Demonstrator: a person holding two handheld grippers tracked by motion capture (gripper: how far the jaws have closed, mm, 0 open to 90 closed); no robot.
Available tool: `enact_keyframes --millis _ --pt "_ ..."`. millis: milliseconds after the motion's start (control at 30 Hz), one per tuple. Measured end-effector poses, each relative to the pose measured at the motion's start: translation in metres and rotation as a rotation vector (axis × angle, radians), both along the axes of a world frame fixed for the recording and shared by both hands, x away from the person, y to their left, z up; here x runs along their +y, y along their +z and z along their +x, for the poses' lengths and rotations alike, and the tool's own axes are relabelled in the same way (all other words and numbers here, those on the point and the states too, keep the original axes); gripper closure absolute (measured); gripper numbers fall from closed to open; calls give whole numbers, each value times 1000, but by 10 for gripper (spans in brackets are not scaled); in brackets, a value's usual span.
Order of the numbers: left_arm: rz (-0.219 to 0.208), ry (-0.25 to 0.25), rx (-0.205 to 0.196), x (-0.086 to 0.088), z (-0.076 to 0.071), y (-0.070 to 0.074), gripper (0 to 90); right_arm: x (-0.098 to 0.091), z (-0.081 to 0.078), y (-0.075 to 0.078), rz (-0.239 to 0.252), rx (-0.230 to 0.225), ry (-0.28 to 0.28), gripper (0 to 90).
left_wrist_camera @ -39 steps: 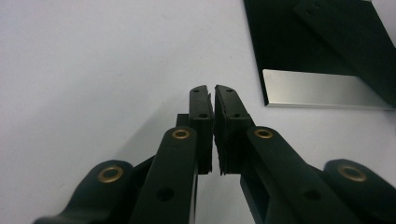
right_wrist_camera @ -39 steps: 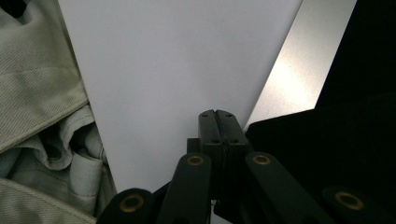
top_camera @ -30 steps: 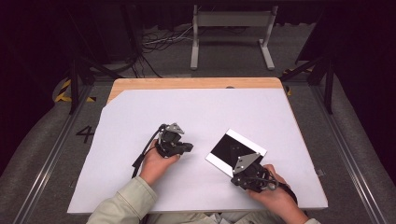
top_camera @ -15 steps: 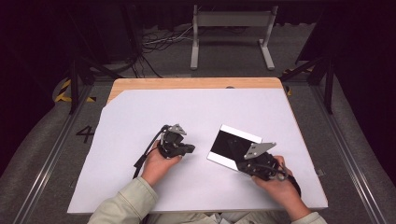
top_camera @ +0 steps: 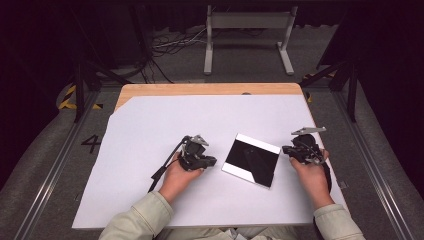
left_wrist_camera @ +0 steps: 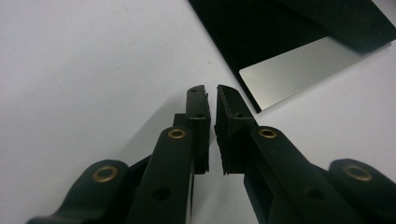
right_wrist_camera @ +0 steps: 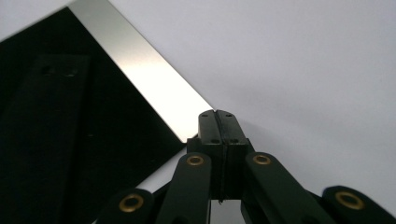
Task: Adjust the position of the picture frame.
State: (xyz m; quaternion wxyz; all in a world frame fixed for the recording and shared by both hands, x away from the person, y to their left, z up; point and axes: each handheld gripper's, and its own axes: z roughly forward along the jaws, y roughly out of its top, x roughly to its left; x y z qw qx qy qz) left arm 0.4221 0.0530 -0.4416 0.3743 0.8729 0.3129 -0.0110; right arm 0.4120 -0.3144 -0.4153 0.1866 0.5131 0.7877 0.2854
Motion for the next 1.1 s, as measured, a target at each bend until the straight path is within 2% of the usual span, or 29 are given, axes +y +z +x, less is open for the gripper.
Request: enact_keyframes --millis 67,100,200,267,333,500,733,900,1100 --pt "-4 6 4 1 0 1 850 -1 3 -3 2 16 -8 900" --pt "-8 9 4 4 0 2 852 -2 9 -9 6 43 -16 900" --pt "-11 12 -3 6 0 4 854 0 13 -9 21 53 -10 900" --pt "-15 16 -1 7 0 4 852 2 14 -10 15 55 -2 900" --pt "-13 16 -1 7 0 4 849 6 16 -8 -16 48 1 900" --pt "-6 20 -6 9 0 5 850 20 25 -8 -3 41 42 900" --pt "-19 34 -8 15 2 7 849 40 38 -9 8 43 91 900" --pt "-10 27 -15 16 0 8 848 46 40 -11 30 38 117 900" --pt "-6 28 -18 17 -1 8 847 48 39 -12 34 35 143 900"
